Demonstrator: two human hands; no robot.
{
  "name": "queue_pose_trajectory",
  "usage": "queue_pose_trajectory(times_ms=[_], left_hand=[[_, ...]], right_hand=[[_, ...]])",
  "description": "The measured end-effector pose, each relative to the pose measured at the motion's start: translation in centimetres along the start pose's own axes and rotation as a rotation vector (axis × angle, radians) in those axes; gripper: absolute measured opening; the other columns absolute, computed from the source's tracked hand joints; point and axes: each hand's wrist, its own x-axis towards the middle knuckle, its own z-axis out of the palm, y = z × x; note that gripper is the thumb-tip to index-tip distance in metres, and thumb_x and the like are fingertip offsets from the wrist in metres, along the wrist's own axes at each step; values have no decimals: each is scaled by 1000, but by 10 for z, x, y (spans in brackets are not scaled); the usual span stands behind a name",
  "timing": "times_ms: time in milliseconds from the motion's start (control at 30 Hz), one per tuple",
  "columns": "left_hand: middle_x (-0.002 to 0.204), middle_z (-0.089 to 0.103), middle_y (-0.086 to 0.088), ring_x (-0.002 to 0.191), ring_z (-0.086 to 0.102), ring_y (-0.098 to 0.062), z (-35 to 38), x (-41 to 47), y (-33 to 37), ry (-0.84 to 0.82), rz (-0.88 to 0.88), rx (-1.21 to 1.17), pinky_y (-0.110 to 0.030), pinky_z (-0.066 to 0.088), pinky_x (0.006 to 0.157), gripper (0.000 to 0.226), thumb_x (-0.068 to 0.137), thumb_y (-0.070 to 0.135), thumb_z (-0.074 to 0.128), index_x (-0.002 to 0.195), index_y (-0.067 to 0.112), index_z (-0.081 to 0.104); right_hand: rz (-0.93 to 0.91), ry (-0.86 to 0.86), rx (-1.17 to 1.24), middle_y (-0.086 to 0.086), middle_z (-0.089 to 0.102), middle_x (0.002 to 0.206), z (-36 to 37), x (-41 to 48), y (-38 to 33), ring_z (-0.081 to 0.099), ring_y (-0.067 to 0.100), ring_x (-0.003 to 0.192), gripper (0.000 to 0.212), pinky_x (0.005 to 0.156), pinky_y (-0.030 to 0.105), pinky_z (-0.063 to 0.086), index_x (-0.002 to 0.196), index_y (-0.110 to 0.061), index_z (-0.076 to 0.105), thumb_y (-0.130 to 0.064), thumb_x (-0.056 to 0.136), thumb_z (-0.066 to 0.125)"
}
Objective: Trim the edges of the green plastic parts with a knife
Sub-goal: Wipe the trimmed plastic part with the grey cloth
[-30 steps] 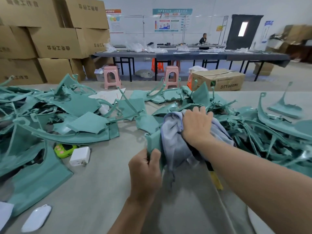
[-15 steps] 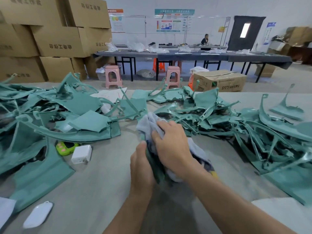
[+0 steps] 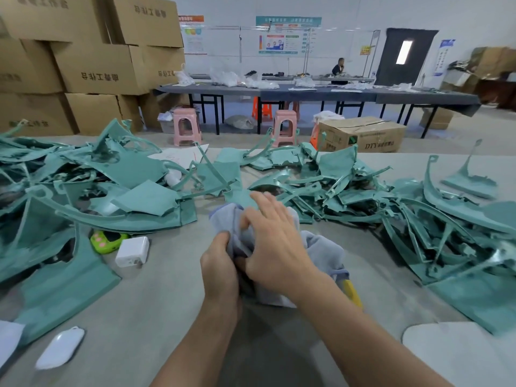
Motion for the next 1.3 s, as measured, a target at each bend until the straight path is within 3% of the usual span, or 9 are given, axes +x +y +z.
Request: queue_pose_trajectory(times_ms=[67,167,367,600,767,933,1100,1200,1300], left_hand=[[59,53,-13,52,47,-27,-3,1,-1,8,29,91,-31,37,44,25,82,31,57,70,9,60],[78,64,-16,69,61,-32,-4,1,-1,-62,-31,-28,-37,48,61,30,74,33,58,82,6,68],[74,64,-17,62,64,-29,-10,6,6,-27,-221,-111,-33,53,60,45,87,46,54,71,7,70],[95,77,-19,82,75,-36,-12,17,12,172,-140,-75,-54,61,81,40,93,39,63,101,1,73],[76,78,-6,65,75,-25,-21,30,21,255,-53,-65,-36,58,50,26,91,32,67,85,8,73],[71,74,-4,54,69,-20,-24,29,25,242,-43,120,-37,58,57,18,91,26,66,80,12,70],[84,79,-4,57,73,-21,-39,33,38,198,-181,-61,-35,57,48,21,97,32,61,95,14,72],[81,78,-8,52,71,-22,-27,21,30,1,-330,40,-28,51,40,30,98,39,60,100,12,73],[91,77,-17,67,73,-28,-8,8,10,-153,-267,266,-34,57,56,27,95,29,66,106,6,74]], right_hand=[[32,-128,160,-9,61,96,-1,4,3,41,-10,97,54,112,42,31,121,-25,47,-16,74,71],[-6,-186,81,-5,64,99,8,-1,2,47,10,93,64,91,28,30,144,-31,47,-18,84,64],[-79,-156,-60,-7,53,80,18,-30,-3,38,14,74,9,86,33,32,90,-25,57,-26,81,60],[-32,-113,-222,-3,63,74,19,-66,-16,57,22,73,8,92,34,36,81,-23,66,-29,77,64],[86,-100,-304,-5,67,90,14,-70,-10,60,22,92,10,106,36,26,93,-29,62,-31,88,54],[408,254,-160,-1,67,99,-11,-63,12,51,21,98,16,89,40,40,109,-27,63,-31,95,56],[644,554,269,-6,63,70,-40,-65,40,61,16,72,14,60,32,44,85,-27,55,-31,98,57],[577,460,539,-10,73,88,-39,-63,36,69,11,84,13,72,30,54,108,-36,64,-29,98,60],[550,274,841,-7,77,87,-31,-61,25,73,9,83,24,69,25,56,99,-35,72,-15,99,59]])
